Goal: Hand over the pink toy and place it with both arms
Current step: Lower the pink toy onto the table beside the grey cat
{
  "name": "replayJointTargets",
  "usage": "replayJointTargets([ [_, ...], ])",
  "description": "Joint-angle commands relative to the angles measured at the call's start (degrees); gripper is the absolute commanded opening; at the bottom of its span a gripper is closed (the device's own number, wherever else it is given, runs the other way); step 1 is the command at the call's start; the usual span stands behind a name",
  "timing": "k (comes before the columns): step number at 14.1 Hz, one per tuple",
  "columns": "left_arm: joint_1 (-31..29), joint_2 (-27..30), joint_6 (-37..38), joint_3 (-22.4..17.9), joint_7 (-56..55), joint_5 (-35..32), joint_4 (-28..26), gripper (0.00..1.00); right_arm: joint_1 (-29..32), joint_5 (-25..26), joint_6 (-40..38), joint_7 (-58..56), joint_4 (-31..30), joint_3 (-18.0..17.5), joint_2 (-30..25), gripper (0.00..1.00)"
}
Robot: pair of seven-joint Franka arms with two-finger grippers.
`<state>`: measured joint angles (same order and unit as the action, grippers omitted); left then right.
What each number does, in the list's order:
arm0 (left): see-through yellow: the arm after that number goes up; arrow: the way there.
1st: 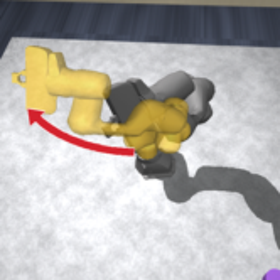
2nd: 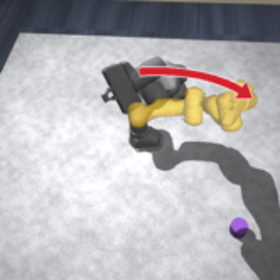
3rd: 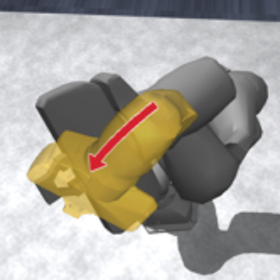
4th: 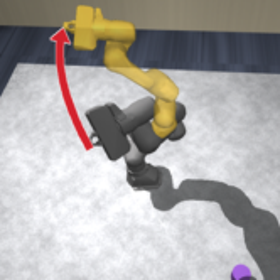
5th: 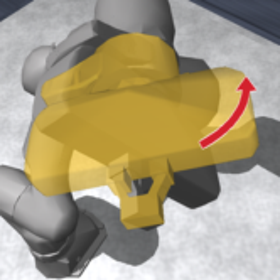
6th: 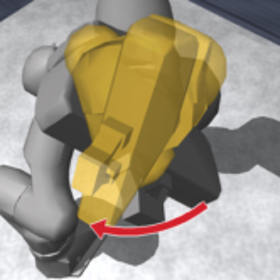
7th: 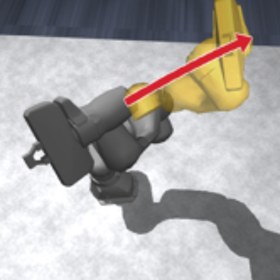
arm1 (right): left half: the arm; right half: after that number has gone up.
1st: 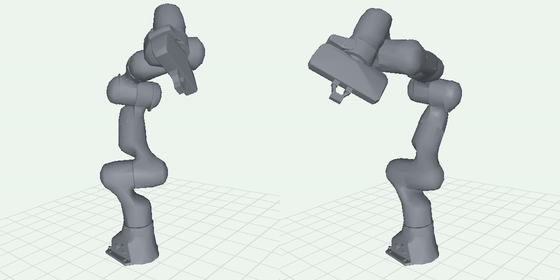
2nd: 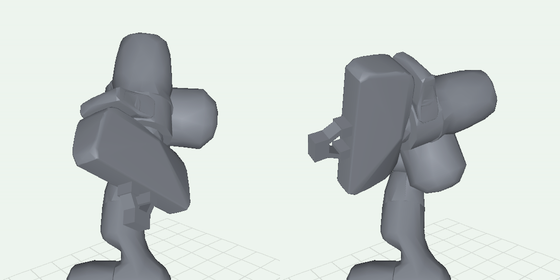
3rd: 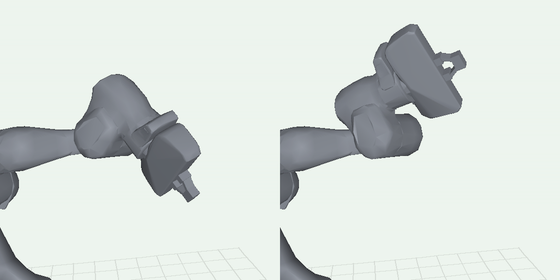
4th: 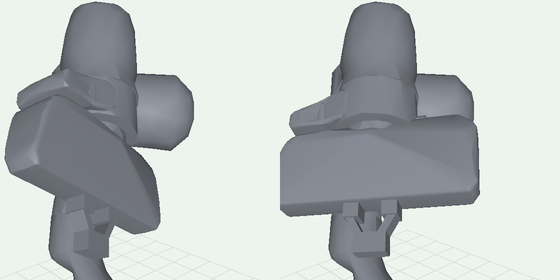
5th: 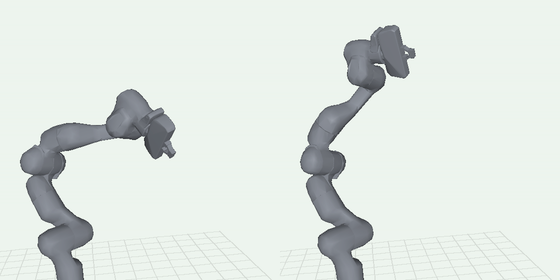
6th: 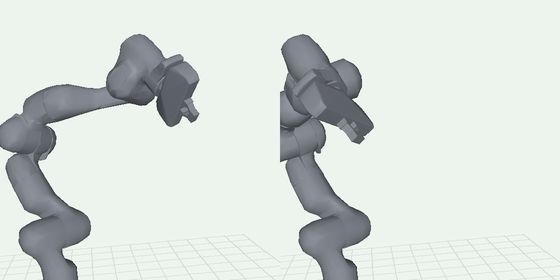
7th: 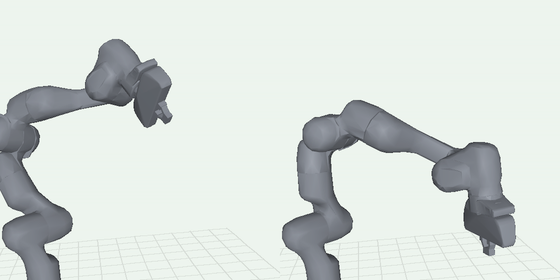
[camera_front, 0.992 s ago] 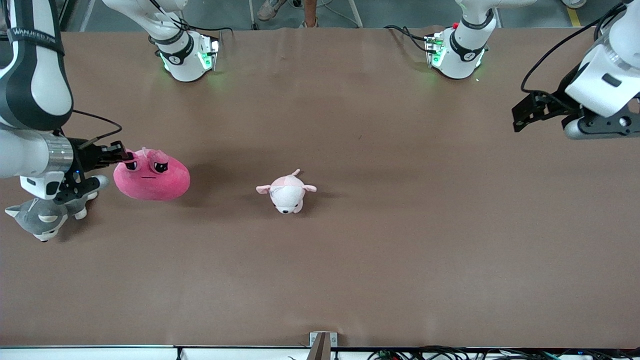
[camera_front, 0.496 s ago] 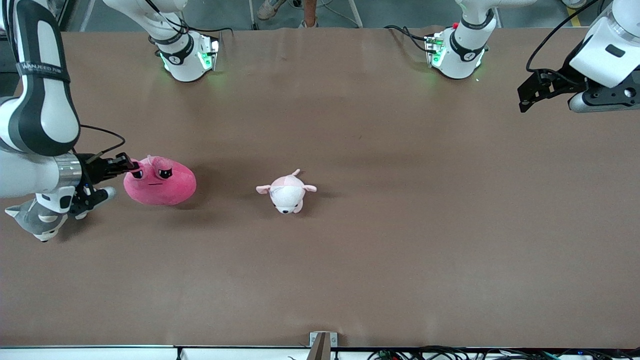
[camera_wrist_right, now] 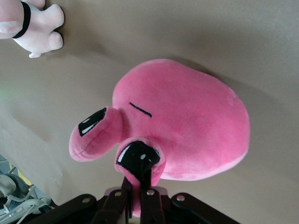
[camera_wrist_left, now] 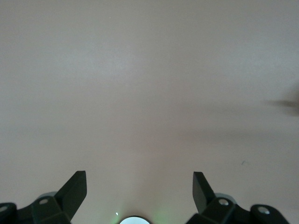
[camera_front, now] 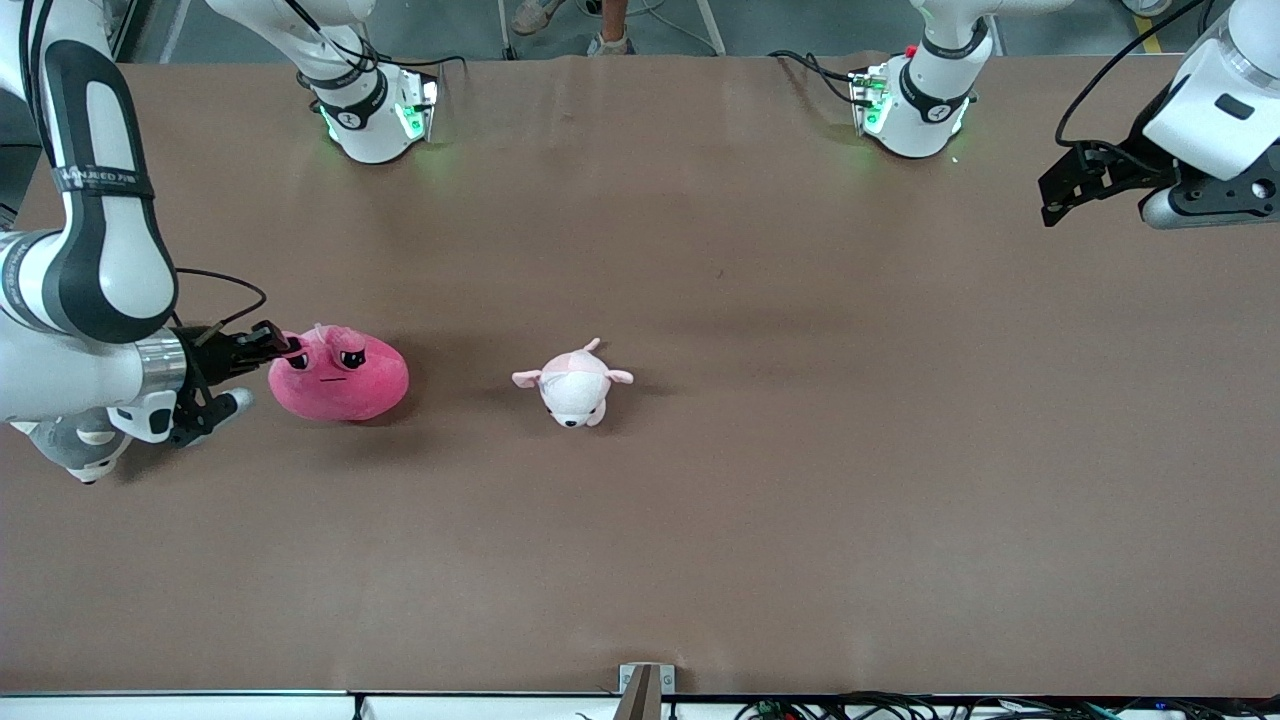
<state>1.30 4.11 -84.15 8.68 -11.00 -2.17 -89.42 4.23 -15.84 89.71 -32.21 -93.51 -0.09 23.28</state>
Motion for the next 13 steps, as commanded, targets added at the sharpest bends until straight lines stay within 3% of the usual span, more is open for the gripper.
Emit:
replayJointTargets([
  [1,-1.12,1.07,0.13,-0.07,1.59,0.14,-0.58,1.00,1.31,-1.30,0.64,-1.10,1.05,-1.14,0.71,0.01],
  [13,-2.44,1.16,0.39,-0.25,2.64,0.23,-0.58,1.00,1.49,-0.95,3.81,-1.89,0.88,-1.14,2.47,0.01],
])
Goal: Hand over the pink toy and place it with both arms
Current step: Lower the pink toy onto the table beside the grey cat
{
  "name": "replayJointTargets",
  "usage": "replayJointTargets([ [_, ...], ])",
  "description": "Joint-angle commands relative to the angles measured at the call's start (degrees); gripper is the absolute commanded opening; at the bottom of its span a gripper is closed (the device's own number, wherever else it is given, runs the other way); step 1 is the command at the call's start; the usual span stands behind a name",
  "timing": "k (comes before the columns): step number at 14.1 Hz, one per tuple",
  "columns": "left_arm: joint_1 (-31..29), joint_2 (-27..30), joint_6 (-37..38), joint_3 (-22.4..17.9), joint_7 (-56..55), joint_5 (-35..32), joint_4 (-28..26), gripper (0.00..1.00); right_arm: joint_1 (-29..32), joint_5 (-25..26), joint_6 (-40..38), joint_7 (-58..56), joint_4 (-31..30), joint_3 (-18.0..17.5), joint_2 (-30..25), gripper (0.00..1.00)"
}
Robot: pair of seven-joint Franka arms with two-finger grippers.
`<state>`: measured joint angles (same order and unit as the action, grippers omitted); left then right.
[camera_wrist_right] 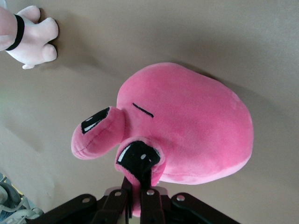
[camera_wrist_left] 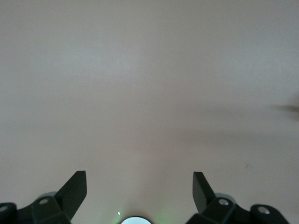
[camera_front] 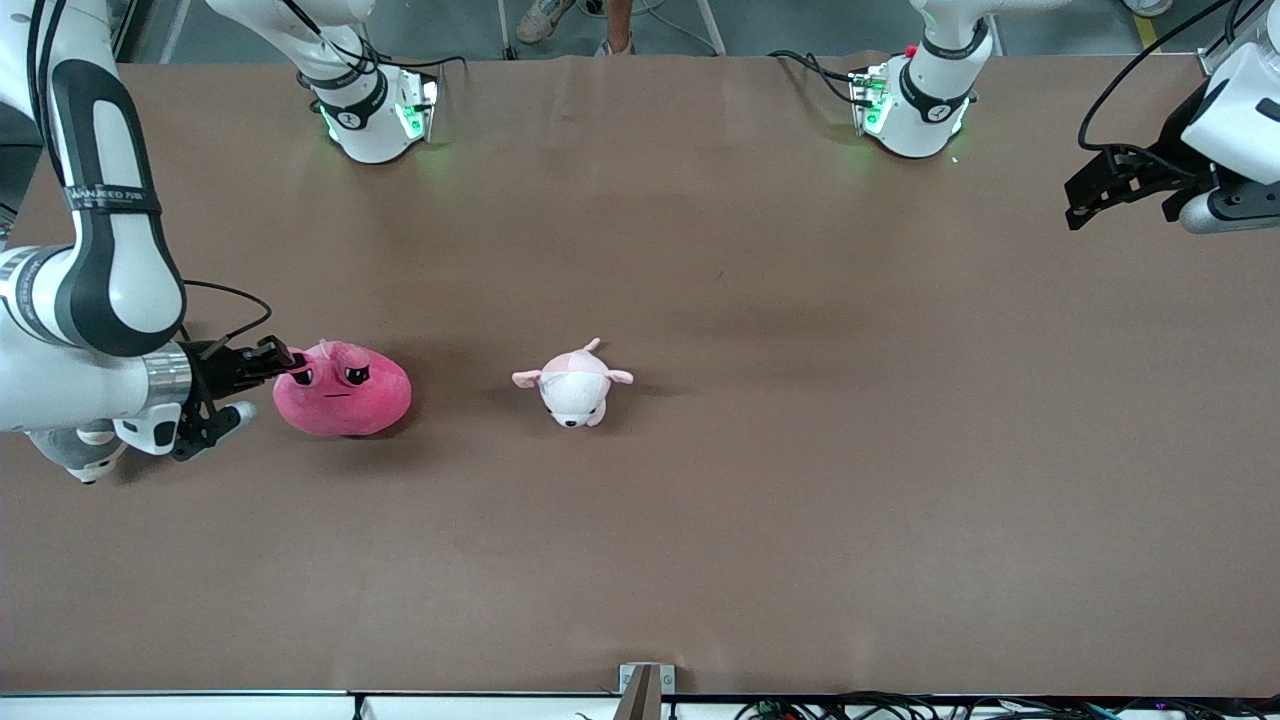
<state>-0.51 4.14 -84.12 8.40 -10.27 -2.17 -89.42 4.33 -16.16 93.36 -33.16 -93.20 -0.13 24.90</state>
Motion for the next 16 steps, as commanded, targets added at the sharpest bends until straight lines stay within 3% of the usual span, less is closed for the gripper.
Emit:
replayJointTargets([
  [1,-0.63,1.13,0.36,-0.13,2.53,0.23,-0.67,1.00,1.38,-0.63,0.42,-0.95,0.56,-1.02,0.94,0.01],
  [8,-2.74,1.13,0.98,-0.05,4.65,1.63,-0.49,1.00,1.47,-0.45,2.62,-1.74,0.38,-1.02,2.25,0.03],
  [11,-2.39,1.31,1.50,0.83,5.61,1.81,-0.49,1.00,1.47,0.07,3.85,-1.74,0.38,-0.93,2.69,0.10],
  [12,-2.30,1.39,1.42,0.92,8.05,1.81,-0.49,1.00,1.56,0.07,3.94,-1.48,0.38,-0.84,3.22,0.24],
  [13,-2.39,1.48,1.42,0.92,9.47,1.90,-0.49,1.00,1.73,0.07,4.11,-1.21,0.38,-0.84,3.66,0.25],
  [15,-2.39,1.66,1.59,0.92,9.48,1.90,-0.49,1.00,1.91,0.25,5.25,-1.03,0.38,-0.75,3.84,0.40],
  [16,-2.48,1.75,2.03,0.92,9.83,1.90,-0.49,1.00,2.17,0.25,5.26,-1.12,0.47,-0.75,3.84,0.64],
])
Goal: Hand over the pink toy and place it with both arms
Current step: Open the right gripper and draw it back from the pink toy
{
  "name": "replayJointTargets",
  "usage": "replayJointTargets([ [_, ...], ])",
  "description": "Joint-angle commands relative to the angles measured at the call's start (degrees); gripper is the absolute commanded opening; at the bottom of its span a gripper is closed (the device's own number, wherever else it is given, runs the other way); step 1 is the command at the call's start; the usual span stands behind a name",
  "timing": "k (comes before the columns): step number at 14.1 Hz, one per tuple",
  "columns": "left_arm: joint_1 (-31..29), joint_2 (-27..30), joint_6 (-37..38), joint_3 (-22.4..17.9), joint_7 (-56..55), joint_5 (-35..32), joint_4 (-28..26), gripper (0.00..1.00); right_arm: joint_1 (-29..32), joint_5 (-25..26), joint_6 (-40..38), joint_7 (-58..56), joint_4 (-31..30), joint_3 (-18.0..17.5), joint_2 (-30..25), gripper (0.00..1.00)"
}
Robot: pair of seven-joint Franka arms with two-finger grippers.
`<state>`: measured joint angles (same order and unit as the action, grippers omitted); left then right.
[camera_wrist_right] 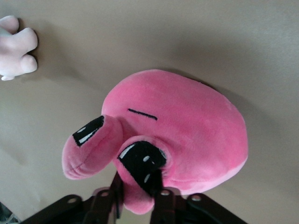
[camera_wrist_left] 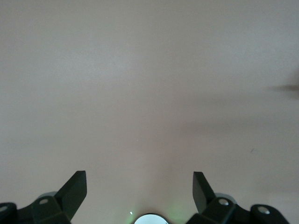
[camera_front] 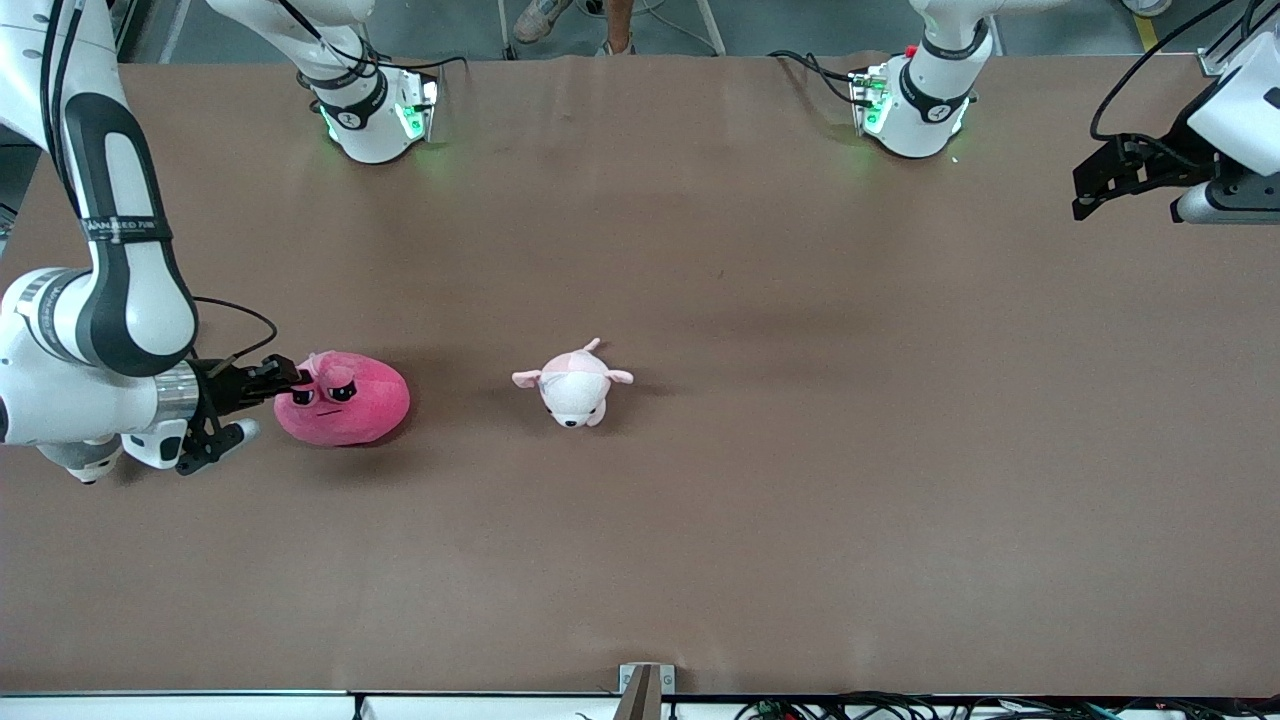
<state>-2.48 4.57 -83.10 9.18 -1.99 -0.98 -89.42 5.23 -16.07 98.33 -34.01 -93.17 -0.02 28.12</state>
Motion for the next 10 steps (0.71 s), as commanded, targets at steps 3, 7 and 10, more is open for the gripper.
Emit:
replayJointTargets([
  [3,-0.33,2.02,1.19,0.74,1.55,0.71,-0.50,1.00,2.24,0.16,-0.51,-0.18,1.93,-0.86,0.36,1.00],
  [7,-0.42,2.03,1.19,0.92,1.46,0.71,-0.50,1.00,2.07,0.16,-2.87,0.35,2.37,0.81,-2.53,1.00],
  [10,-0.33,2.03,1.19,1.19,1.11,0.71,-0.50,1.00,1.98,0.16,-9.28,4.03,6.58,2.22,-3.86,1.00],
])
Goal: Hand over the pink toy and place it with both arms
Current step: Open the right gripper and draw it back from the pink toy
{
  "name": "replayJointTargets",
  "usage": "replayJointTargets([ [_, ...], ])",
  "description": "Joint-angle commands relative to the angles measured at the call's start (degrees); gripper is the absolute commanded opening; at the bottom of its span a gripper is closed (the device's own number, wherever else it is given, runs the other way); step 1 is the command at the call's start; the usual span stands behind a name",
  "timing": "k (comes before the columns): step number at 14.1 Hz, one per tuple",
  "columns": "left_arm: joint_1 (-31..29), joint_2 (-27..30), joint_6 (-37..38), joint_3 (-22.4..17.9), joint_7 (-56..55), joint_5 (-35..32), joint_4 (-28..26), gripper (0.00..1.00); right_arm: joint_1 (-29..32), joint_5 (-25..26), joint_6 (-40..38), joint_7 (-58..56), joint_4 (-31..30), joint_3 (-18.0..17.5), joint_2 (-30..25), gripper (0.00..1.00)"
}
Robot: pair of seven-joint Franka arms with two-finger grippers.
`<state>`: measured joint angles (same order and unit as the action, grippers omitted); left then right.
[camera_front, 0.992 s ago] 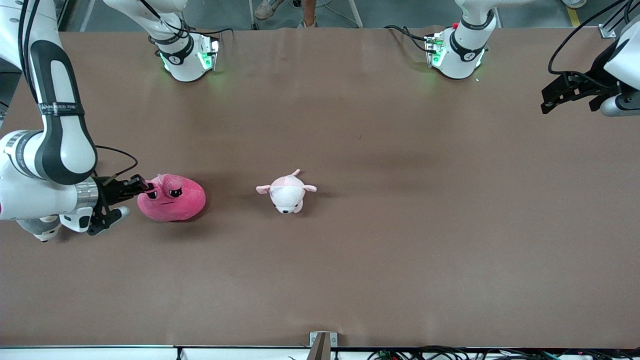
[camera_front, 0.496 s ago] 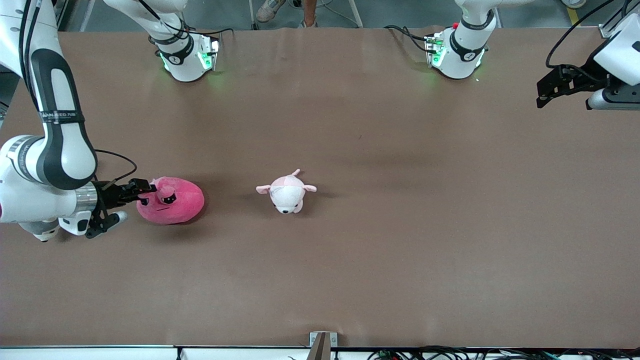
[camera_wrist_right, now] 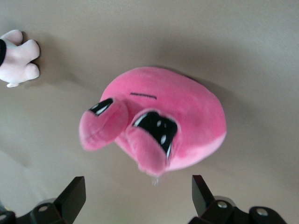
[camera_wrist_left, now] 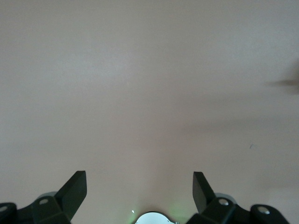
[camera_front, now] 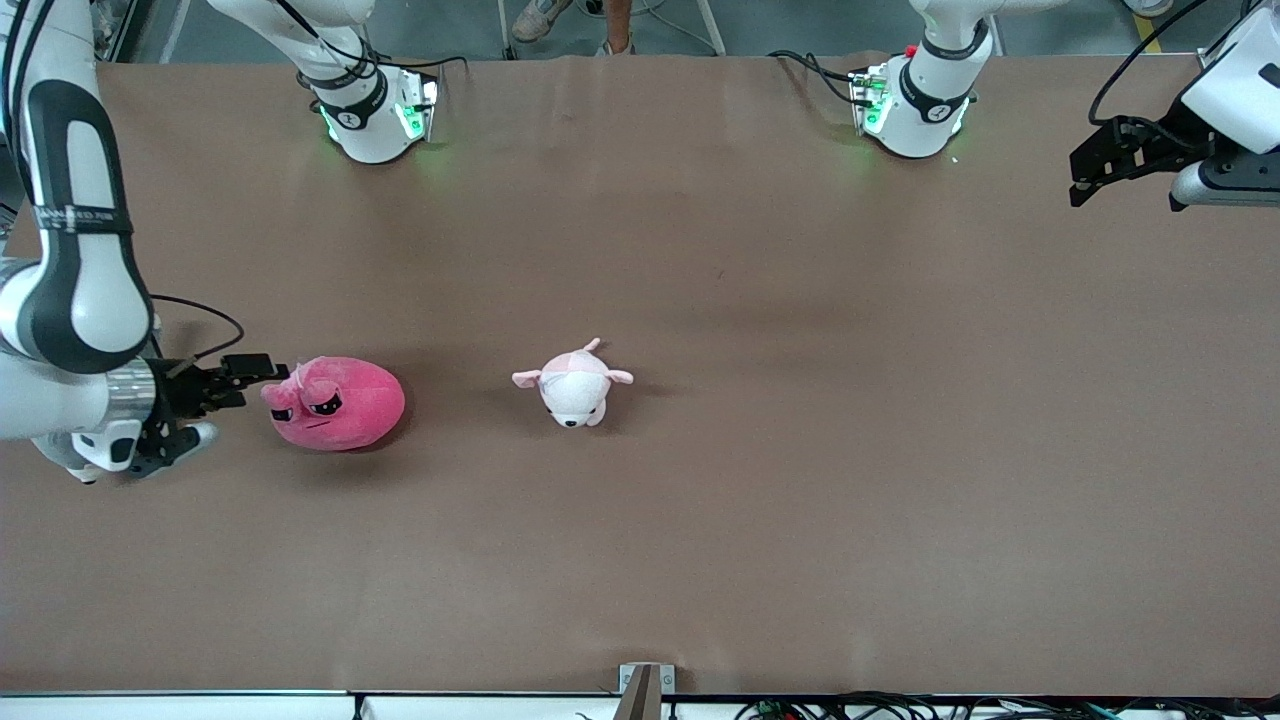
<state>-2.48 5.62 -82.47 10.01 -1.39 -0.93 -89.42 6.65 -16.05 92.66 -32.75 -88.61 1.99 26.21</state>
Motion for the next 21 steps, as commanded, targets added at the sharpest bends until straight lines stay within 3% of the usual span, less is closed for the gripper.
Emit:
replayJointTargets([
  [1,-0.34,0.97,0.56,0.37,0.52,0.67,-0.40,1.00,0.56,0.23,-5.36,4.69,4.48,0.55,-2.21,1.00],
  [3,-0.42,0.97,0.56,0.37,0.52,0.76,-0.40,1.00,0.30,0.75,-8.18,8.39,9.31,1.43,-2.21,1.00],
  [5,-0.42,0.97,0.56,0.37,0.52,0.76,-0.40,1.00,-0.14,5.21,-8.46,10.15,13.10,1.26,-2.82,1.00],
  [10,-0.51,1.05,0.56,0.37,0.52,0.76,-0.40,1.00,-1.63,12.69,-7.84,18.59,14.96,1.00,-7.74,1.00],
  [12,-0.51,0.97,0.56,0.37,0.52,0.76,-0.40,1.00,-2.87,16.74,-7.75,18.51,18.54,1.00,-8.10,1.00],
  [14,-0.51,0.97,0.56,0.37,0.52,0.76,-0.40,1.00,-2.87,17.54,-7.67,18.77,23.20,0.91,-7.84,1.00],
  [19,-0.51,1.05,0.56,0.37,0.52,1.20,-0.40,1.00,-3.13,16.58,-8.11,28.53,23.40,0.64,-10.11,1.00],
  [21,-0.51,1.05,0.56,0.37,0.52,1.20,-0.32,1.00,-3.31,16.66,-6.53,28.53,18.95,0.64,-14.14,1.00],
])
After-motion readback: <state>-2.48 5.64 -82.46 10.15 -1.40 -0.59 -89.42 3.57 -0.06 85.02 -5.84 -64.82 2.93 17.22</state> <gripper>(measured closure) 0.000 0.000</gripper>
